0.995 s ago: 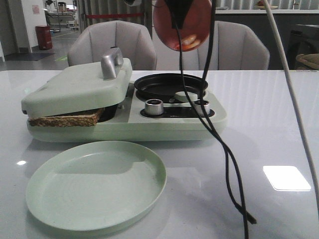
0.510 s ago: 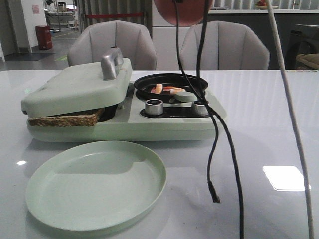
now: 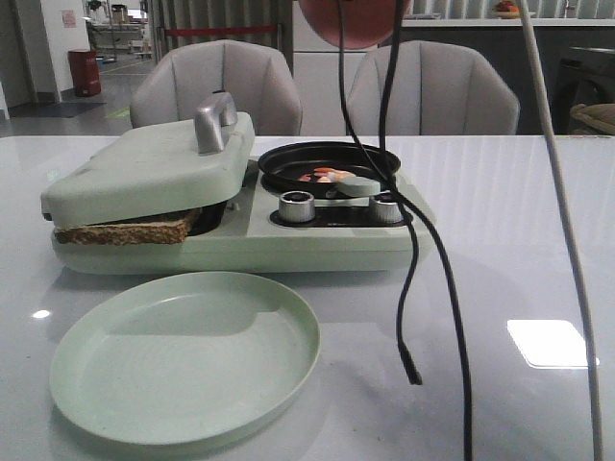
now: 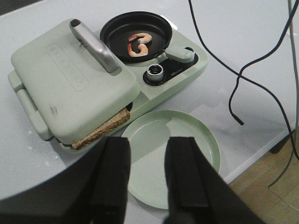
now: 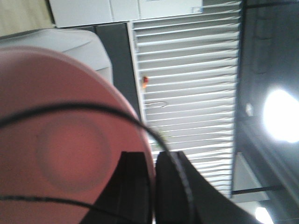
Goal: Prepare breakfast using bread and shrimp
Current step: 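Tilt the bowl with the right gripper to pour shrimp into the pan, then carry the empty bowl back and set it on the table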
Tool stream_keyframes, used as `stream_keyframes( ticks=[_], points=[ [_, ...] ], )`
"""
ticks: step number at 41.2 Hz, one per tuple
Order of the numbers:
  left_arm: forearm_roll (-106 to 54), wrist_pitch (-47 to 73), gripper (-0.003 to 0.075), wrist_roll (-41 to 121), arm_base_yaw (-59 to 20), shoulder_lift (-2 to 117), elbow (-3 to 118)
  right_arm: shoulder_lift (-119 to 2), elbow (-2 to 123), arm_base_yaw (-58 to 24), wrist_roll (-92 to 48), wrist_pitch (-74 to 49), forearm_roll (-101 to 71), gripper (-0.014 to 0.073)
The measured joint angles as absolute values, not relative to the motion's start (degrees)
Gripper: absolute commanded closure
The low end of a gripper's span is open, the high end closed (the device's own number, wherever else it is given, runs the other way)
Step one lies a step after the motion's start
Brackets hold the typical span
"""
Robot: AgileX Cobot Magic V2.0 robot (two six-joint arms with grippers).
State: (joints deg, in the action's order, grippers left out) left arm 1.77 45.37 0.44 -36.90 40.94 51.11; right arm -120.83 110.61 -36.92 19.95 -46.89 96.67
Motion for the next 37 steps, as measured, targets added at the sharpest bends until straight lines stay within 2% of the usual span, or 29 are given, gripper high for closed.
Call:
stream_keyframes(
  ticks=[20, 37],
  points=[
    [1.77, 45.37, 0.0443, 0.44, -36.9, 40.94, 51.11, -115.86, 108.61, -26.0, 15.06, -45.47, 59.79, 0.0624],
    [1.77, 45.37, 0.0443, 0.44, -36.9, 40.94, 51.11, -93.49, 82.86, -11.74, 15.48, -37.88, 41.38, 0.0624]
  ],
)
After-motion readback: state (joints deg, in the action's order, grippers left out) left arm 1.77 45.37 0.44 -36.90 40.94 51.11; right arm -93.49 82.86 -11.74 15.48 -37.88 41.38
